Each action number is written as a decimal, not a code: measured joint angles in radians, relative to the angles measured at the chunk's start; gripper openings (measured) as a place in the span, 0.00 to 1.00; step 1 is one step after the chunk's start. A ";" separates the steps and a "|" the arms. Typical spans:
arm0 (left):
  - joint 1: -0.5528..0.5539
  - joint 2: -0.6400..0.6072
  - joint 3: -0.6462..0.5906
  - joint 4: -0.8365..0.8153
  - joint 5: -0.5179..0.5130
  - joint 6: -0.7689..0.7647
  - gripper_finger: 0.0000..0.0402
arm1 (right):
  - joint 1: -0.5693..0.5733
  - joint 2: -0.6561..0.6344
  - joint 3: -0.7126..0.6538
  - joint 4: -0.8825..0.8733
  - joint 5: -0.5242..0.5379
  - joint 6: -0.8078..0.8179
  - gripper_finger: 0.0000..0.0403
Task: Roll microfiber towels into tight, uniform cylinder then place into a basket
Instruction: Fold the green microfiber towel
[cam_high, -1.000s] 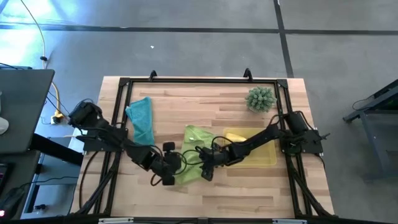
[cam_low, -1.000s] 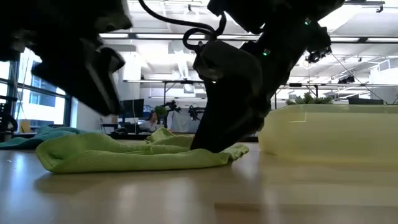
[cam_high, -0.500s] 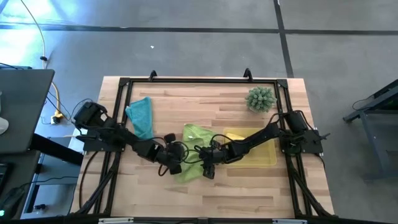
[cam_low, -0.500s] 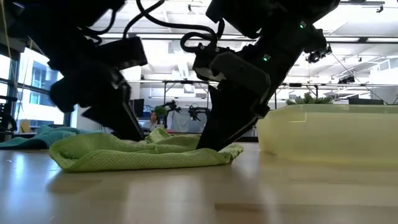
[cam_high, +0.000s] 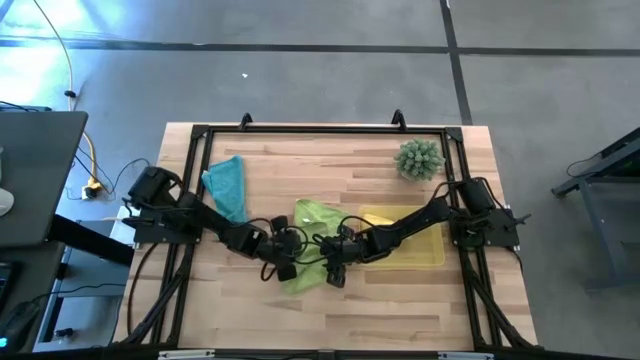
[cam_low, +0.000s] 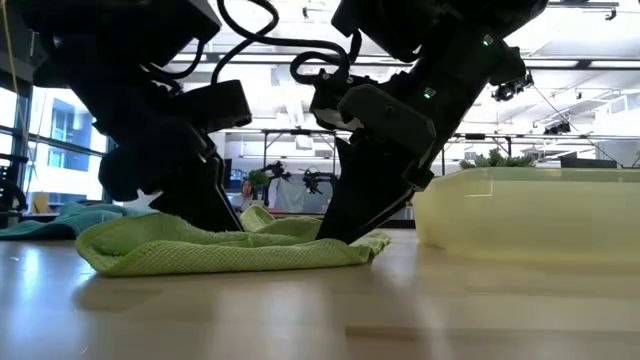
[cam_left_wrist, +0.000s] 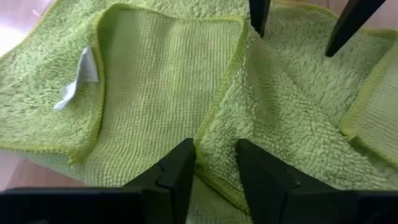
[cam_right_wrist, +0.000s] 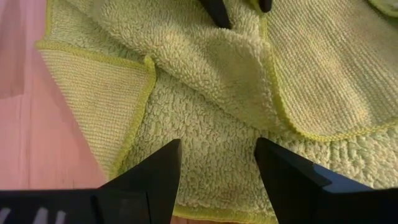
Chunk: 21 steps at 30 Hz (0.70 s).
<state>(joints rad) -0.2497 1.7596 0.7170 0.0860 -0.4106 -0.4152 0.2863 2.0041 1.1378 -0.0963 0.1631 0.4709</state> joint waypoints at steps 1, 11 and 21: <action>0.000 0.000 0.000 0.000 0.002 0.000 0.24 | 0.000 0.000 0.000 0.000 0.000 0.000 0.51; -0.013 -0.029 0.005 -0.021 0.027 -0.007 0.02 | 0.000 0.001 0.000 -0.002 0.000 0.002 0.51; -0.068 -0.198 0.004 -0.222 0.001 -0.059 0.01 | -0.001 0.001 0.001 -0.033 0.002 0.002 0.51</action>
<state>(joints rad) -0.3178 1.5612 0.7208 -0.1355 -0.4097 -0.4746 0.2855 2.0048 1.1384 -0.1295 0.1654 0.4732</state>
